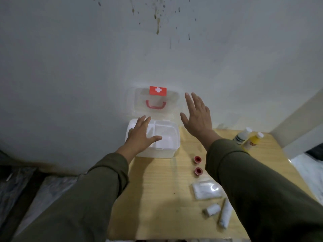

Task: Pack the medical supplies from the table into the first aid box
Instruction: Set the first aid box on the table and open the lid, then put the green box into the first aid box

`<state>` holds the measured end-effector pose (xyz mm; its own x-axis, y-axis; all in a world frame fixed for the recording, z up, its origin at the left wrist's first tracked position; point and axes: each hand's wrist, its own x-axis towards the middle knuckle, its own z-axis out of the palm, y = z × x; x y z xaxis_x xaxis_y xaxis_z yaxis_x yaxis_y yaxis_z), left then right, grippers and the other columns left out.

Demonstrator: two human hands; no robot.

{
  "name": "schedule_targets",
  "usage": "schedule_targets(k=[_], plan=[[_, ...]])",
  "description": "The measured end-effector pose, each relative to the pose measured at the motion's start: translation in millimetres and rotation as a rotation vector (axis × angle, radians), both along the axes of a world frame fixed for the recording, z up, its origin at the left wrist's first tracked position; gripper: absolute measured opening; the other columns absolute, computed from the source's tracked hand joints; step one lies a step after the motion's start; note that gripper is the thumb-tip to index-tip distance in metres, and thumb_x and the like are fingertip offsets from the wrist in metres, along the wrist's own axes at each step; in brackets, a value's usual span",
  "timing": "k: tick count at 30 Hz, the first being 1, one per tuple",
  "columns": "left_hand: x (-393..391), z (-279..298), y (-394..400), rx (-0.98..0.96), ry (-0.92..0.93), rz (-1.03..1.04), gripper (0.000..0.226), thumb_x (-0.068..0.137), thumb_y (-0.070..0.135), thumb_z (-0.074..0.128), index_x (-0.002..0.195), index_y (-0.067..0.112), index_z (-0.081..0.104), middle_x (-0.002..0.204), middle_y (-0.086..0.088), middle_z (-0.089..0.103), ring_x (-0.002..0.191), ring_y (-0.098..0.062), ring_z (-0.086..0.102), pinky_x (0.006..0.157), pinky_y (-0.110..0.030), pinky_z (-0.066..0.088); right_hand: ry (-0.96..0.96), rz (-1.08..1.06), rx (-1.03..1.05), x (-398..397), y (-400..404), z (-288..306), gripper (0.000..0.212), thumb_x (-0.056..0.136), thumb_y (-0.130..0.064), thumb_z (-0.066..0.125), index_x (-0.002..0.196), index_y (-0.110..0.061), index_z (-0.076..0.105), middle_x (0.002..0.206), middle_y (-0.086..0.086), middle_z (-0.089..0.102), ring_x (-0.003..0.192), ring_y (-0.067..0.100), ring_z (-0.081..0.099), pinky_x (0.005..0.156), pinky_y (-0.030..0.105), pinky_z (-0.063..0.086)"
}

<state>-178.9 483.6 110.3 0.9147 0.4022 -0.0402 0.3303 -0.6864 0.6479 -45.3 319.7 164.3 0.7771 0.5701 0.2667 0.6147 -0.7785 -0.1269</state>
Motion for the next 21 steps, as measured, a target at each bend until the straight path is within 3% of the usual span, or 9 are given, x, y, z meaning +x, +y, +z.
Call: schedule_targets(k=[13,21], plan=[[66,-13,-134,0.085,0.041,-0.237,0.098,0.077,0.048,0.07,0.15,0.021,0.011,0.16,0.0,0.006,0.147,-0.018,0.002,0.118,-0.038,0.011,0.153,-0.024,-0.112,33,-145,-27,0.078,0.091,-0.037,0.055,0.15,-0.031,0.003,0.159,0.006,0.011,0.145,0.028,0.017,0.111,0.05,0.028],[74,-53,-186,-0.038,0.332,-0.138,0.124,0.063,0.05,0.081,0.15,0.022,-0.003,0.16,-0.005,0.0,0.147,-0.021,0.0,0.118,-0.04,0.017,0.331,0.141,-0.285,76,-206,-58,0.102,0.074,-0.037,0.076,0.149,-0.034,0.006,0.157,0.005,0.02,0.143,0.027,0.023,0.11,0.047,0.028]])
